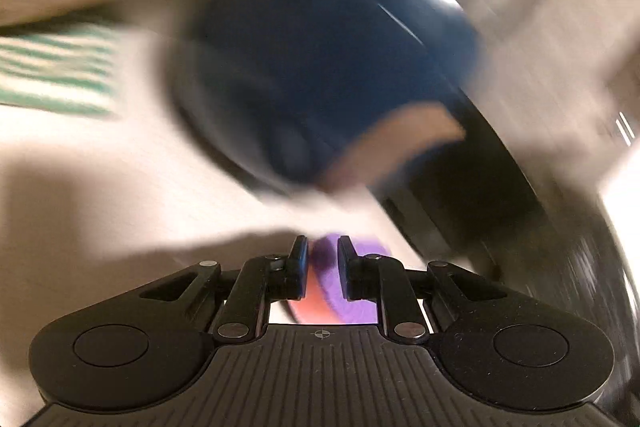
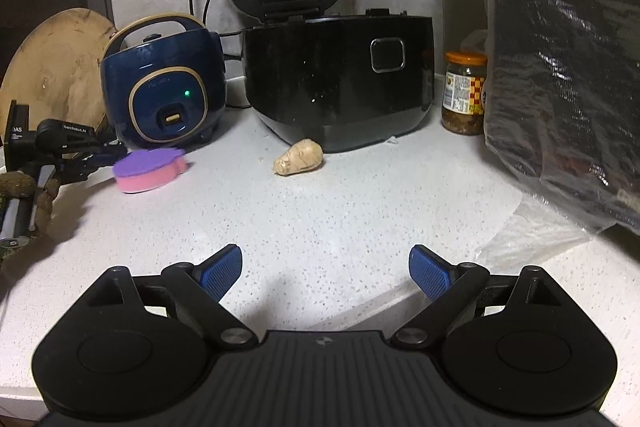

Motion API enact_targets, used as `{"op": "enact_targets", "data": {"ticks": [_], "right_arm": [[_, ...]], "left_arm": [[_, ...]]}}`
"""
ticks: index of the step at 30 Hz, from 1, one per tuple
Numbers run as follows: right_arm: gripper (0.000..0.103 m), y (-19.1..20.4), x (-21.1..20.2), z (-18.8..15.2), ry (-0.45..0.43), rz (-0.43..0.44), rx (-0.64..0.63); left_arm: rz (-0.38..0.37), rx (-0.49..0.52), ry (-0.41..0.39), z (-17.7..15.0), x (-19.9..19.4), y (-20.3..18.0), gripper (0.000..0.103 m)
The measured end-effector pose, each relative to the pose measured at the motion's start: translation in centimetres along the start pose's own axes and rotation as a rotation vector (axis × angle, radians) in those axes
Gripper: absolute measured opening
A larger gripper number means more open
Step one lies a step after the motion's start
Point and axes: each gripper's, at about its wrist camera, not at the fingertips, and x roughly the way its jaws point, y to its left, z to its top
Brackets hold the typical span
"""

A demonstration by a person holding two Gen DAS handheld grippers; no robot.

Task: Collect trash
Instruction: 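Grasp the purple-and-pink sponge with the left gripper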

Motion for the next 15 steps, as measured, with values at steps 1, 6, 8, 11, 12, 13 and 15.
{"op": "enact_targets", "data": {"ticks": [1,6,8,11,12,13,15], "right_arm": [[0.091,0.0,0.1,0.0,0.001,0.004,0.001],[0.091,0.4,0.5,-0.3,0.005,0.018,0.015],[0.091,0.6,0.4,-0.4,0.003,0.023,0.015],[0.091,1.0,0.0,-0.6,-0.014,0.025,0.008],[0.091,1.1,-0.1,-0.7,-0.021,0.024,0.009],[0.091,1.1,-0.2,-0.8,-0.025,0.027,0.013],[0.091,1.1,-0.4,-1.1,-0.025,0.041,0.026]], "left_arm": [[-0.039,0.037,0.051,-0.5,0.5,-1.0,0.018],[-0.110,0.241,0.110,-3.5,1.4,-7.4,0.018],[-0.026,0.306,0.002,-3.0,1.6,-8.6,0.018],[0.181,0.345,-0.105,-2.5,2.9,-9.8,0.018],[0.198,0.328,-0.104,-2.3,3.5,-9.7,0.018],[0.196,0.299,-0.089,-2.1,4.5,-9.3,0.018],[0.192,0.270,-0.048,-1.4,6.0,-8.6,0.018]]}}
